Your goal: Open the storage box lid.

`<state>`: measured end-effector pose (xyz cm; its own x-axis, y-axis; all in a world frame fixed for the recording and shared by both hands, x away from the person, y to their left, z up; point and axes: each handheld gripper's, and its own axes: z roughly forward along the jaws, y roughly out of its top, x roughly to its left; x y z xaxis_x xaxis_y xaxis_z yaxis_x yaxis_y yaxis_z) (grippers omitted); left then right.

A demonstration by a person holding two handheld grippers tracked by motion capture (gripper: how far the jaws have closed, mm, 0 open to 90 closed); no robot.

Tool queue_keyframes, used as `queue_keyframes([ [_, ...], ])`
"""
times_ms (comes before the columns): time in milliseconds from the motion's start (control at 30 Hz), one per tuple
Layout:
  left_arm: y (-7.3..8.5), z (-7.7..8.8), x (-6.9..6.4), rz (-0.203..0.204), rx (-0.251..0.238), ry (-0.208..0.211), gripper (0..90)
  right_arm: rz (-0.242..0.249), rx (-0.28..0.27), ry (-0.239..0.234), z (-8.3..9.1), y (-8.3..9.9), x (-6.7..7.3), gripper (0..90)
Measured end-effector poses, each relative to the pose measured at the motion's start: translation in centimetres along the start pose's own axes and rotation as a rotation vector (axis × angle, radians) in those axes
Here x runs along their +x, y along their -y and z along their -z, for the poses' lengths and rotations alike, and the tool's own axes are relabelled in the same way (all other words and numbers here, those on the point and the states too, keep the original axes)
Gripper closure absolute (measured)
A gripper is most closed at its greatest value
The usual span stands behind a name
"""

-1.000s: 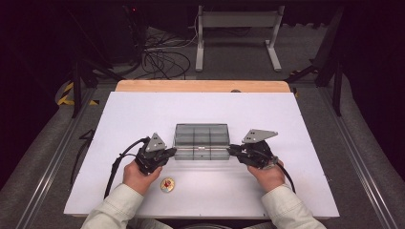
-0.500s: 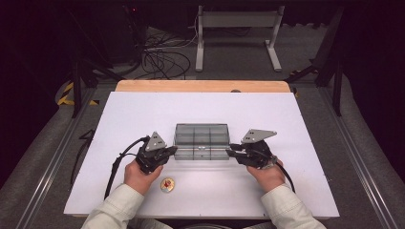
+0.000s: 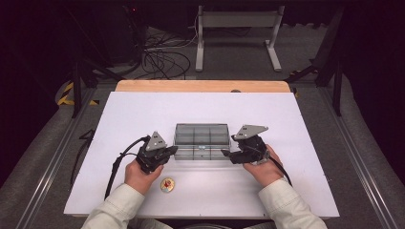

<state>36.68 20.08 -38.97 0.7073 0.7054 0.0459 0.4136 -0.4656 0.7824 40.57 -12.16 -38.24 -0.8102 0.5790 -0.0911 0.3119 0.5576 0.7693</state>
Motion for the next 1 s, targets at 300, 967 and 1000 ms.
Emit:
queue_keyframes([
  [300, 0.0, 0.0, -0.1, 0.001, 0.000, 0.003, 89.8, 0.023, 0.020, 0.021, -0.1, -0.8, -0.3, 34.2],
  [967, -0.1, -0.2, -0.6, -0.042, 0.016, 0.025, 89.8, 0.015, -0.020, 0.014, 0.5, -1.4, -0.9, 35.9],
  [1000, 0.0, -0.2, -0.6, -0.046, 0.019, 0.027, 89.8, 0.015, -0.024, 0.011, 0.6, -1.4, -0.9, 36.1],
])
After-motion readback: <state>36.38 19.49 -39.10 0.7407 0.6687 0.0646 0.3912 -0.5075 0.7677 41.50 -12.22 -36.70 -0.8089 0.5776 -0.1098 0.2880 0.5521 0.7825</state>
